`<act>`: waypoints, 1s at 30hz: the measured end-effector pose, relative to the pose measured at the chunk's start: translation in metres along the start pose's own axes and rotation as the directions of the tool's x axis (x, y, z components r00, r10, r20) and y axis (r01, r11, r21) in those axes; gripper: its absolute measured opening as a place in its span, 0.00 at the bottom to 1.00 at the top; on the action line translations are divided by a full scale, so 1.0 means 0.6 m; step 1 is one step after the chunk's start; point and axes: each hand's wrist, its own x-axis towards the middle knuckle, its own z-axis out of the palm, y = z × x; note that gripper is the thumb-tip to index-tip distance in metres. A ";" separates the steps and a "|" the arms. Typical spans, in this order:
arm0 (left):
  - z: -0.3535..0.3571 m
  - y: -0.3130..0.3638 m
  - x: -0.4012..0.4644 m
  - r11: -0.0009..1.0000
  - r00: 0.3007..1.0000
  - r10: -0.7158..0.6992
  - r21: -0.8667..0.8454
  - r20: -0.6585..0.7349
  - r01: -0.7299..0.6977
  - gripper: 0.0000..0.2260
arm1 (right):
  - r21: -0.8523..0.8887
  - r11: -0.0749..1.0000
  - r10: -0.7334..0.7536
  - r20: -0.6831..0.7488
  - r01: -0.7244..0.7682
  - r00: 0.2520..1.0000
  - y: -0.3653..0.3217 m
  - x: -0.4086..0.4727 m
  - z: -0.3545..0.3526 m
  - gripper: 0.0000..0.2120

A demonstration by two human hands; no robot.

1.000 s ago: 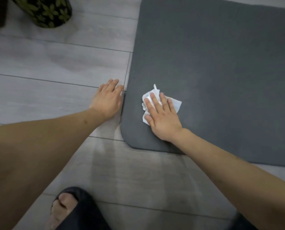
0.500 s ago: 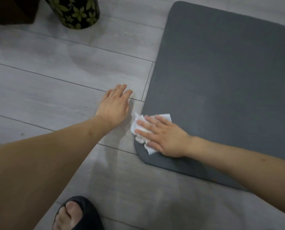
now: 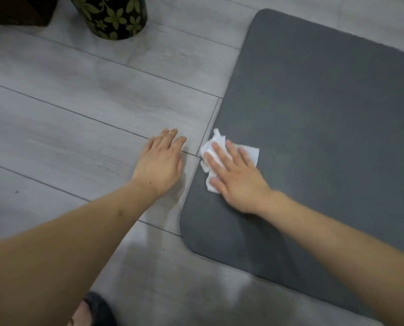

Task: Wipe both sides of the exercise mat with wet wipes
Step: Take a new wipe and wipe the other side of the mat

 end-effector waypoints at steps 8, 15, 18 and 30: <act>0.022 0.061 -0.052 0.997 0.996 -0.071 -0.028 -0.055 0.069 0.21 | -0.046 0.914 -0.403 0.028 0.404 0.915 0.031 -0.077 0.022 0.27; 0.047 0.129 -0.053 0.980 0.979 -0.201 0.007 0.015 0.201 0.23 | 0.016 0.955 0.296 -0.009 -0.296 0.955 0.298 0.147 -0.094 0.31; 0.049 0.151 -0.056 0.975 0.972 -0.223 0.031 0.072 0.222 0.23 | 0.036 0.989 0.148 -0.026 -0.147 0.989 0.191 0.034 -0.035 0.29; 0.053 0.210 -0.117 0.956 0.947 -0.293 0.032 0.133 0.291 0.23 | -0.054 0.992 -0.112 0.039 0.114 0.993 0.210 -0.093 0.001 0.30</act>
